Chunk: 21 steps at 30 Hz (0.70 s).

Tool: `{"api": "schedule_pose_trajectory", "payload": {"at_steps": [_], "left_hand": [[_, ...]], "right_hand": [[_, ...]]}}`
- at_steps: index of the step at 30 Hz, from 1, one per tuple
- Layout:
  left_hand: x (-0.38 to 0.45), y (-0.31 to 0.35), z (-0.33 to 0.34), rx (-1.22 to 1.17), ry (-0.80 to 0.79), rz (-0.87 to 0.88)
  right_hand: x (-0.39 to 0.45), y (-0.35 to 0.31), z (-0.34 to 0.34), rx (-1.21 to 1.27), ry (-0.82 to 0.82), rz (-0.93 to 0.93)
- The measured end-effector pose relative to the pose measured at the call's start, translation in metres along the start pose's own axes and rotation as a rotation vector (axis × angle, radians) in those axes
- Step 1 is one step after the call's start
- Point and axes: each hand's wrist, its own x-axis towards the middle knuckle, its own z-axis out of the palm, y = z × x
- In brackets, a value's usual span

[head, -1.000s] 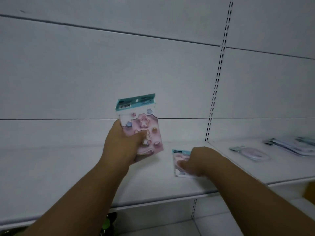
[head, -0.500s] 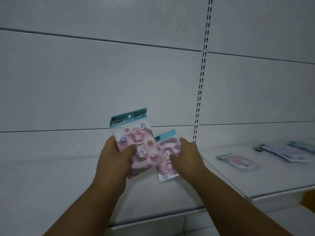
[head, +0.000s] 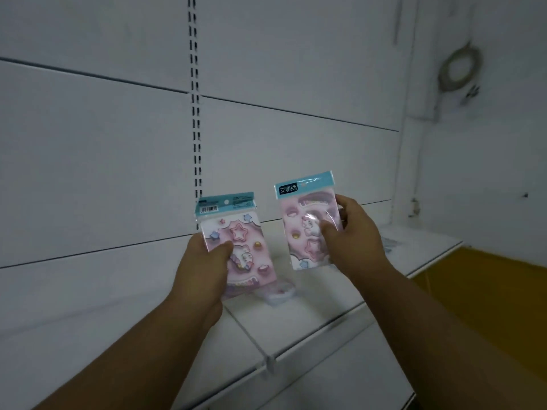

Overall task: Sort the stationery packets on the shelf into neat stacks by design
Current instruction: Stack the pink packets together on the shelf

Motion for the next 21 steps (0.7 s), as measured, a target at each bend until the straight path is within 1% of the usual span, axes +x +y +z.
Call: {"api": "schedule_pose_trajectory", "payload": {"at_steps": [4,7,11,16,21], "left_hand": [[0.014,-0.036,0.102,0.045,-0.095,-0.038],[0.026,-0.063,0.182,0.020,-0.091,-0.064],[0.049,-0.096,0.279,0.050,-0.134,-0.135],[0.099,-0.148,0.359,0.197,-0.128,-0.178],[0.165,-0.185,0.401,0.363,-0.058,-0.199]], "right_hand": [[0.043,0.050,-0.075,0.007,0.031,-0.004],[0.080,0.089,-0.129,0.014,0.029,0.005],[0.130,0.142,-0.186,0.027,-0.001,0.017],[0.187,0.214,-0.210,0.050,-0.008,0.077],[0.237,0.271,-0.206,0.102,-0.025,0.155]]}}
